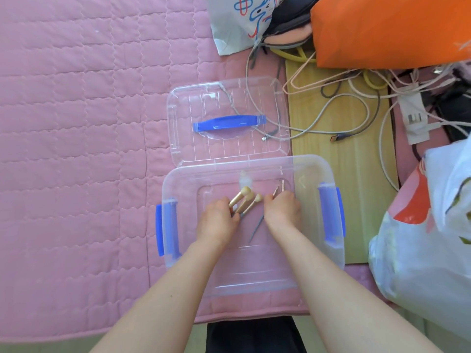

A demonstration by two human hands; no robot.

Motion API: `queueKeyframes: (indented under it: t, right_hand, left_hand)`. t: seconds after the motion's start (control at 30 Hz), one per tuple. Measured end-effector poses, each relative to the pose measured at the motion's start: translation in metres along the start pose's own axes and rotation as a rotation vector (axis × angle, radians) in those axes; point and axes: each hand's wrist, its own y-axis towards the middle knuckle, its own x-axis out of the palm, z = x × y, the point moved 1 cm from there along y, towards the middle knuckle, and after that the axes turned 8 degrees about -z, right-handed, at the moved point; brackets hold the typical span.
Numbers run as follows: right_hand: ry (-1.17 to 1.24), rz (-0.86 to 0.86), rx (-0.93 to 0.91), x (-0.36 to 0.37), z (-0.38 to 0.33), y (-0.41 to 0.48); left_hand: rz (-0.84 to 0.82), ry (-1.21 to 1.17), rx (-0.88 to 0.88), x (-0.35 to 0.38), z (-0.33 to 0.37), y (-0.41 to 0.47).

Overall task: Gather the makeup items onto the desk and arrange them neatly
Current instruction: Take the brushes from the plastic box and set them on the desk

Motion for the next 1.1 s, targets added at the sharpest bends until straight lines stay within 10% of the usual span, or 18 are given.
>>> queueKeyframes:
  t: [1.1]
  right_hand:
    - [0.092, -0.166, 0.011, 0.018, -0.010, -0.039]
  left_hand:
    - [-0.058, -0.126, -0.025, -0.011, -0.008, -0.009]
